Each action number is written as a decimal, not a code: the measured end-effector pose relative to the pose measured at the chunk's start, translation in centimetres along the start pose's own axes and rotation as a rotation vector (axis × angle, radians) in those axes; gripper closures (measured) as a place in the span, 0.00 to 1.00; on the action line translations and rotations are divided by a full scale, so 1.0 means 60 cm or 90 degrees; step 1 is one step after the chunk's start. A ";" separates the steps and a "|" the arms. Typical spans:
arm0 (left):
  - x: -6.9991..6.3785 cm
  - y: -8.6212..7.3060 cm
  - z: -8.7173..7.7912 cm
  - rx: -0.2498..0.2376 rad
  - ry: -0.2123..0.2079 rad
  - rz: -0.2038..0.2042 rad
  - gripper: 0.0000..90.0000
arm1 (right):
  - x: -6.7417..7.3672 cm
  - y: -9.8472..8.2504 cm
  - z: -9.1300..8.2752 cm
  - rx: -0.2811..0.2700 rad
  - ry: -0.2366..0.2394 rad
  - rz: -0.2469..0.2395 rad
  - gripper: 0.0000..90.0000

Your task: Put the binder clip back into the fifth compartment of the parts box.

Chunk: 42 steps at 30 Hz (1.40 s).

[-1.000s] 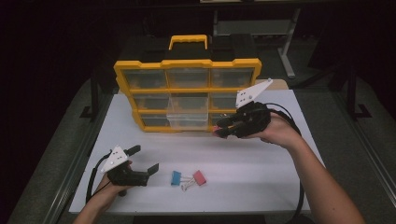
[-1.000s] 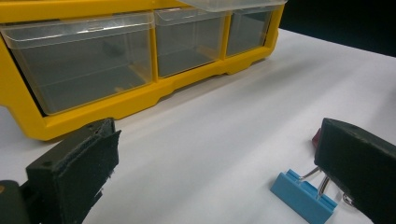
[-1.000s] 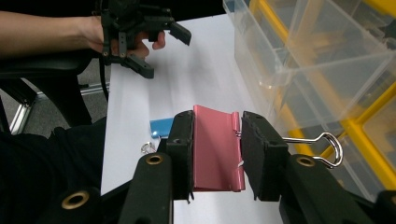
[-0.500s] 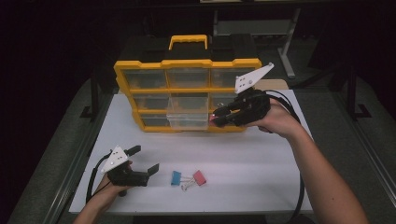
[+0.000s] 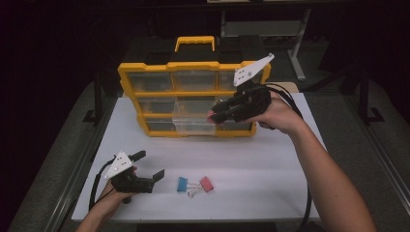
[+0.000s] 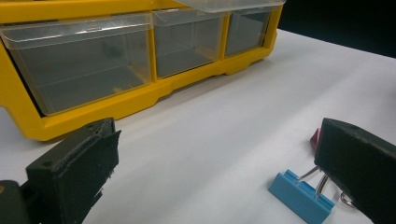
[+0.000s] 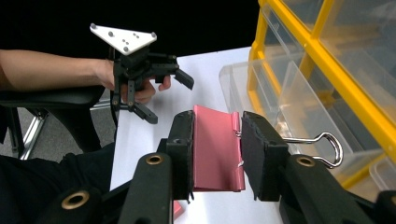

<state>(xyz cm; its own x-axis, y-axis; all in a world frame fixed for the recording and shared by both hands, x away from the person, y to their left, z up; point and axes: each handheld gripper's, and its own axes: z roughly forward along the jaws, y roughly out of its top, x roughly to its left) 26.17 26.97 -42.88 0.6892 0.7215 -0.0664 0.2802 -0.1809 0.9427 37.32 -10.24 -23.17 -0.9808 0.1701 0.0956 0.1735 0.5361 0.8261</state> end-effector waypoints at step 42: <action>0.001 0.001 -0.003 -0.003 -0.002 0.004 0.00 | -0.068 0.032 0.102 0.019 0.009 0.057 0.64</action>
<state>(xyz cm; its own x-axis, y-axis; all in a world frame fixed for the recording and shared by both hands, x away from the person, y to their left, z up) 26.07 27.13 -42.76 0.6930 0.7182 -0.0621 0.2731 -0.1818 0.9447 42.20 -4.84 -25.40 -0.9625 0.2063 0.1761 0.2624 0.5437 0.7972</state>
